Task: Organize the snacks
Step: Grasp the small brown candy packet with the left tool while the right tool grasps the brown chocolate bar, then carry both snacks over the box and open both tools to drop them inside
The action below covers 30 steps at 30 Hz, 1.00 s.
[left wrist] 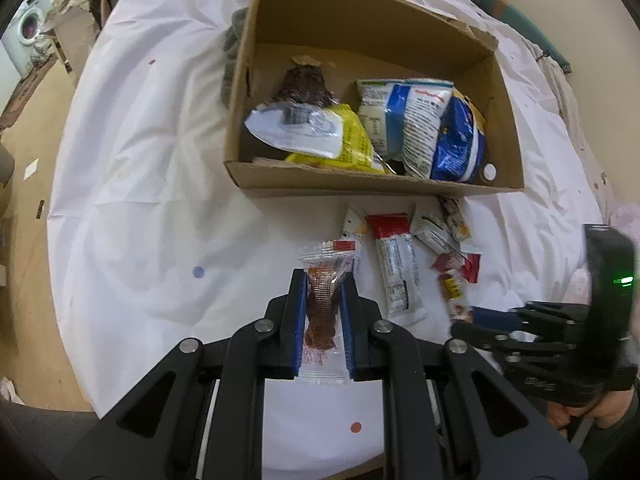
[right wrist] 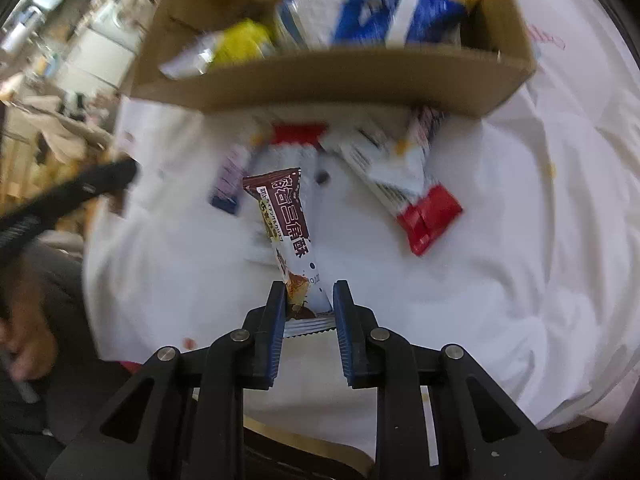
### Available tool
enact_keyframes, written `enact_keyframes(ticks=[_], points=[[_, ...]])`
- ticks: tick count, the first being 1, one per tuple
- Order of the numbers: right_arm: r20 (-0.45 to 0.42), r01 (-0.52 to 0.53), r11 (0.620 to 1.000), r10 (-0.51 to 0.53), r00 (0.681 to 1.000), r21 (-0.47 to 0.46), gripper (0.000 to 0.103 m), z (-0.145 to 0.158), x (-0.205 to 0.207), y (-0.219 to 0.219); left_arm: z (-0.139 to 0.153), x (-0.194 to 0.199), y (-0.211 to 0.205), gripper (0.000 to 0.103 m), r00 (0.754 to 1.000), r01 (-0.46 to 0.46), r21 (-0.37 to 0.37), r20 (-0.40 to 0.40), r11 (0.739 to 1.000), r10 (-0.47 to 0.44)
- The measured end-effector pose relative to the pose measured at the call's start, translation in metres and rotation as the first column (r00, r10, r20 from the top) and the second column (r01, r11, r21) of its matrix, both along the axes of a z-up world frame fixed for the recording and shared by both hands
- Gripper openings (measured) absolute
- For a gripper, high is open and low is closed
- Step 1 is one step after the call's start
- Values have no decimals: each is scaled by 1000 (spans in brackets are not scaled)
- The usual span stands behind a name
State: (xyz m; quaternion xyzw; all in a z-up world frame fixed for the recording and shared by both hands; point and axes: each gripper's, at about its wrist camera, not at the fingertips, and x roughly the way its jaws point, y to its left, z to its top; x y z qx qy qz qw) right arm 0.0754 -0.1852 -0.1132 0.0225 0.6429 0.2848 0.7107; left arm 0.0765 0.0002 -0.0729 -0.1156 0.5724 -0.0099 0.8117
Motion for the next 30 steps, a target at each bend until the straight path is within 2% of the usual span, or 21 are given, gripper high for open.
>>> enact_keyframes(ticks=[3,6,10,14,18,26,30], points=[[107,-3,992,-10,994,127,25,34,5,-1,5,-2,5,13,999,-31,14,34,999,30],[226,-19,973,-35,973,231,25,69,0,-2,16,-4,9,13,994,-56,23,93,998,54],[298,-10,950,-88,951,312,25,94,4,-3,24,-5,10,13,988,-71,44,140,996,65],[320,12,938,-130,938,346,25,101,10,-7,26,-4,10,13,986,-73,62,153,995,63],[323,23,930,-150,934,367,25,95,12,-11,30,-3,8,13,981,-81,76,181,994,66],[341,-27,940,-96,935,340,25,92,6,2,29,-2,4,13,981,-72,82,187,994,56],[346,-22,940,-104,932,341,25,93,7,3,31,-2,4,13,977,-81,78,204,994,63]])
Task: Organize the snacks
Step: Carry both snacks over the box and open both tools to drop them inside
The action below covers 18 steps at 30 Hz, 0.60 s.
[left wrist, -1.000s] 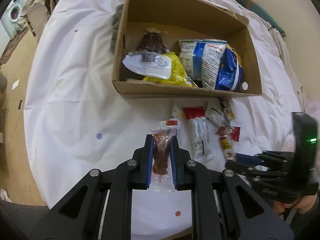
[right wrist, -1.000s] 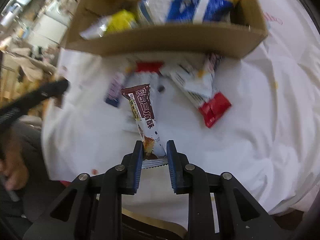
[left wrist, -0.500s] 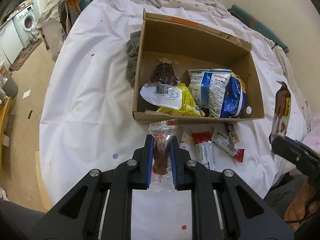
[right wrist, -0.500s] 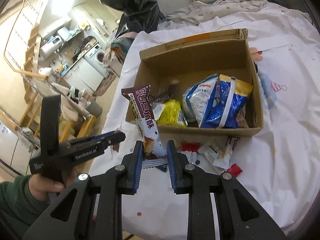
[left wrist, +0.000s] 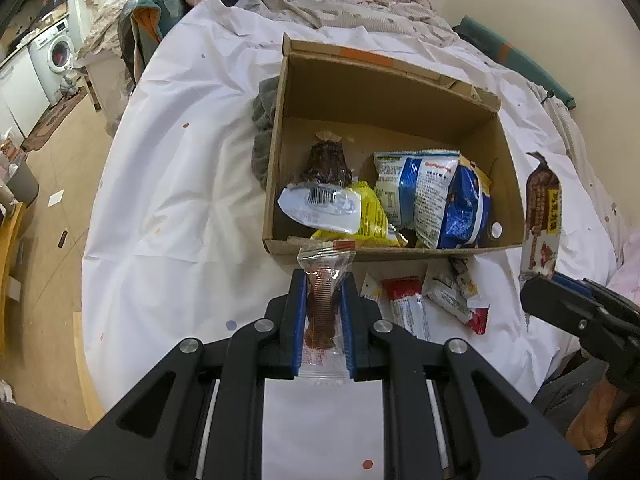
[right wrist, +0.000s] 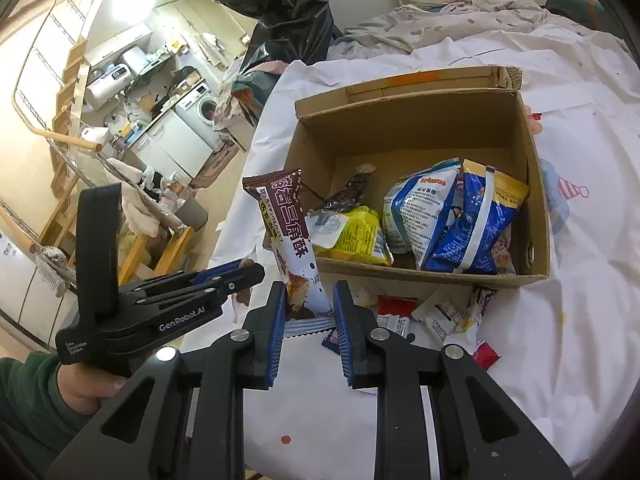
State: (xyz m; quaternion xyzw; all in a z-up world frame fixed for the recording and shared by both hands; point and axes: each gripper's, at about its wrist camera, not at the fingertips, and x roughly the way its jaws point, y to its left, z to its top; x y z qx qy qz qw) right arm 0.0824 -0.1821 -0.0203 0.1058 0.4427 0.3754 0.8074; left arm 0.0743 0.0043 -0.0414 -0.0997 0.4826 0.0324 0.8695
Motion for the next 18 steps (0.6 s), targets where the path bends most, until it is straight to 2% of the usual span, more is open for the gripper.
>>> enact_keyframes(ticks=[4,10,18], points=[[29,62,997,-63,998,33,25,7,5,-10,8,3,1,13,1000,-8,-2,21,1000,8],[72,172,975,-183,980,139,25,29,20,-37,34,20,2,13,997,-3,-17,76,1000,4],[-5,264,930,-272,962,257,25,38,57,-62,66,54,0,13,990,41,31,132,999,-45]])
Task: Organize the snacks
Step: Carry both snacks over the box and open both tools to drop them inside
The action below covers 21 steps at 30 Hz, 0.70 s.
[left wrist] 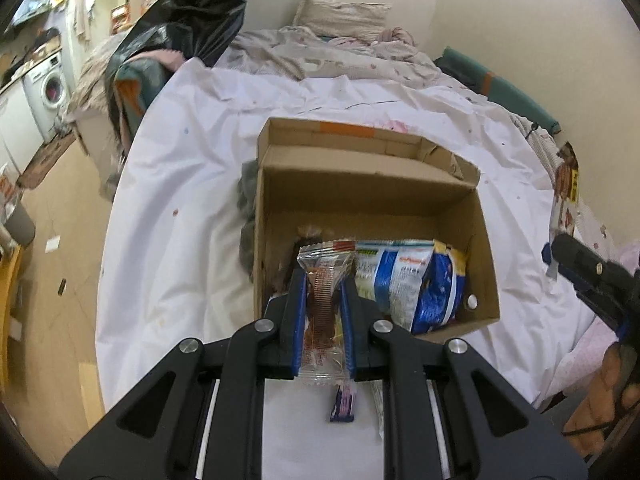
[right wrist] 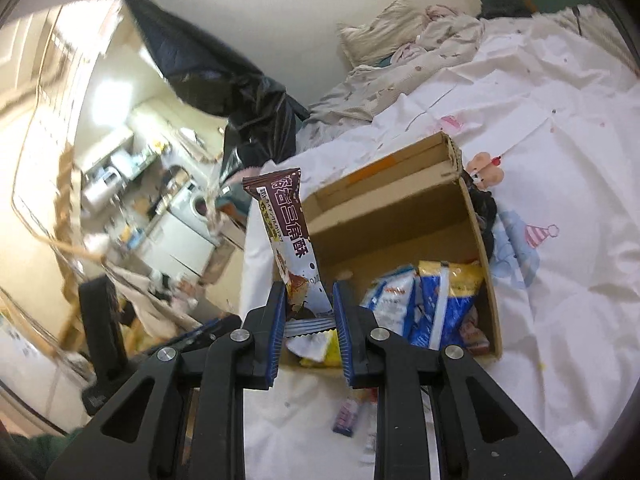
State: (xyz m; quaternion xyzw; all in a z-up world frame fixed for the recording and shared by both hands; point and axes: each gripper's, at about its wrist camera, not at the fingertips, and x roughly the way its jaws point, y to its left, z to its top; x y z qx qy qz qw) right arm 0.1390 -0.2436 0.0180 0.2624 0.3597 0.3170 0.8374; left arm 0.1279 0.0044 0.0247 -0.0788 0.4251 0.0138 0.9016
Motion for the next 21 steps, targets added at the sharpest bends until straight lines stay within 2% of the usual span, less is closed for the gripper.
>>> enact_keyframes(ticks=[6,10,15,21], points=[[7,37,999,-37,999,-31,25,9,28,-8,5,23,4,13,1000,-16,9,14,1000,16],[-58,60,994,-65,996,-87,25,-18,40,-9,-12,35,3,13,1000,-10,20,-1,1000,10],[-168,36,982,-67,984,-185,25,-50,53,1,-43,42,-1,13,999,12,4,-38,1000,-11],[-253,-32,952,-48,966,-303,25,-78,59,22,-58,45,-10,14,999,27,60,-42,998,-25]])
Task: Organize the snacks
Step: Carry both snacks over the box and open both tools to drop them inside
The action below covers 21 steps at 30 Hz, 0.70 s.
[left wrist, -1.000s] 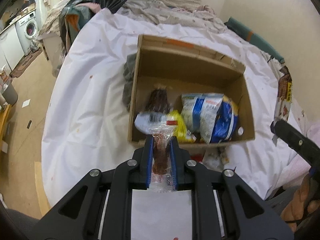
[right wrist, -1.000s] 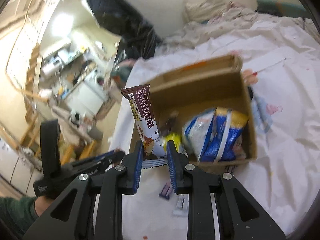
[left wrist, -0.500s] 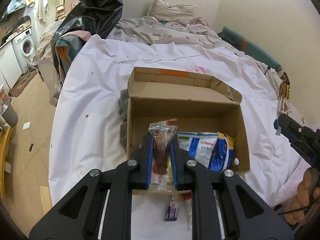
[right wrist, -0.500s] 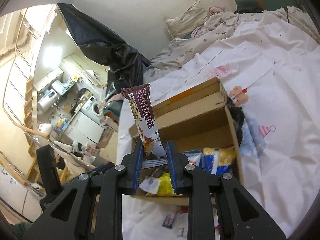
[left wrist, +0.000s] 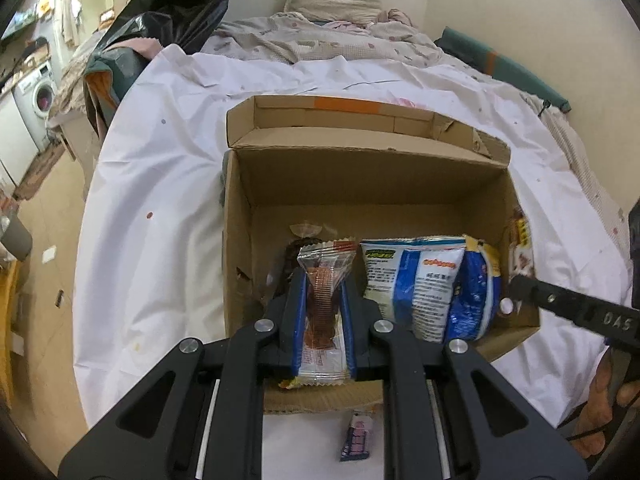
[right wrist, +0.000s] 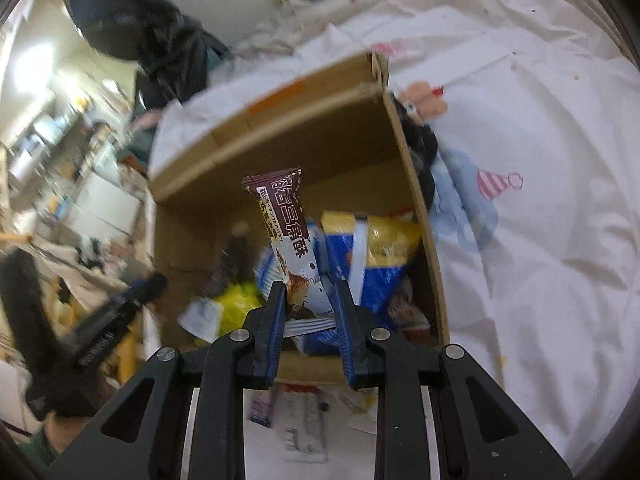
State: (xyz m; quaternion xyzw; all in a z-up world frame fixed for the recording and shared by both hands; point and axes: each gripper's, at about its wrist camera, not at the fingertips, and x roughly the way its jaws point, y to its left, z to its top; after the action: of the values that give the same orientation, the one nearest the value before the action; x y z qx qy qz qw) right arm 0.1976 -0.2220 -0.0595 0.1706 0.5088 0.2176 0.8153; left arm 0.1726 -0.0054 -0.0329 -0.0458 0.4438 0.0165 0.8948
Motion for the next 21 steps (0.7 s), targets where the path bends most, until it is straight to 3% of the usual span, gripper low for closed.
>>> enact_keyframes(ticks=[7,21], points=[[-33,-28,998,26,999,-58,25,-11,1,15,-9,8,2,14,999,23,-42,-40,999,-25],[-57,-73,997,71,996,-31,28,-12,-3,19,-14,7,-10,17,999,34,18,-37,999,-33]])
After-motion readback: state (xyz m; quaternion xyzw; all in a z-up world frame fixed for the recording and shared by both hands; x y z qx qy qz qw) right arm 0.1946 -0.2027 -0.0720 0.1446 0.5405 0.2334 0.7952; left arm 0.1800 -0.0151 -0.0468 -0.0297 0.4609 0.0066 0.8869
